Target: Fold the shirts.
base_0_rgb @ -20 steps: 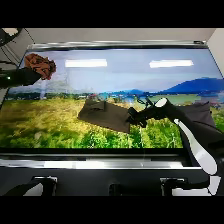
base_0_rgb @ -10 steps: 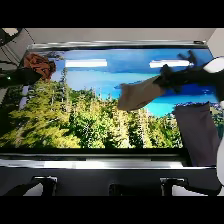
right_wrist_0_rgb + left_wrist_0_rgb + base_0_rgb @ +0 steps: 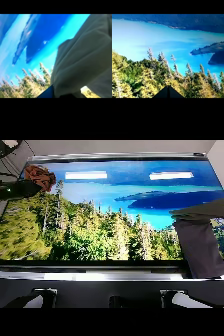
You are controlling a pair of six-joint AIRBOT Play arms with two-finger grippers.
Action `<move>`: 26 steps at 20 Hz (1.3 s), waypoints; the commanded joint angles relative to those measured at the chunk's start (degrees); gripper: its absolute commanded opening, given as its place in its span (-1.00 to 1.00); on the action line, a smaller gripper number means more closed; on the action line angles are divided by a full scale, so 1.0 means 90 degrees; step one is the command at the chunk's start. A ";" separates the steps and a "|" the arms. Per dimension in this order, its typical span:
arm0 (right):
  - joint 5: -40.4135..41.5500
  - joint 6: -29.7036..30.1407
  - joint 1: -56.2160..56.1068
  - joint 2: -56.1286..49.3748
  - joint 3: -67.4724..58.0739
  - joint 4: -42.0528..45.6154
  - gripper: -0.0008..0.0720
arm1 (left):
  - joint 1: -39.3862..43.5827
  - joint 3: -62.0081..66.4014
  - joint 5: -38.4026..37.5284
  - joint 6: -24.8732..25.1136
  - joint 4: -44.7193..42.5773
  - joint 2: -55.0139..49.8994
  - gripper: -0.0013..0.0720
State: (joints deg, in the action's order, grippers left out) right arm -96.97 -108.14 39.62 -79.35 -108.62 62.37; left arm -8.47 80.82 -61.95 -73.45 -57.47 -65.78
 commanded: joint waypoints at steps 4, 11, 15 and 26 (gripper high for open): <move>-0.1010 -0.0032 0.1251 0.0362 -0.0010 0.1377 -0.87 | -0.0002 -0.0002 0.0000 0.0005 0.0002 -0.0002 -0.88; -0.1022 0.0056 0.1251 0.1443 0.3463 0.2968 -0.87 | -0.0002 0.0000 -0.0005 0.0000 0.0053 0.0005 -0.88; -0.0466 0.0107 0.1251 0.2093 0.5379 0.4031 -0.87 | 0.0000 0.0000 -0.0002 0.0000 0.0053 0.0010 -0.88; 0.3470 0.1294 -0.0372 0.2198 0.2259 0.3840 0.94 | 0.0665 0.2006 0.1008 -0.1260 -0.2997 -0.0253 -0.90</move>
State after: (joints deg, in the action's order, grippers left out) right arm -84.03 -99.26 44.75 -59.68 -76.16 99.72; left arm -6.07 91.33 -57.91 -75.70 -63.75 -66.43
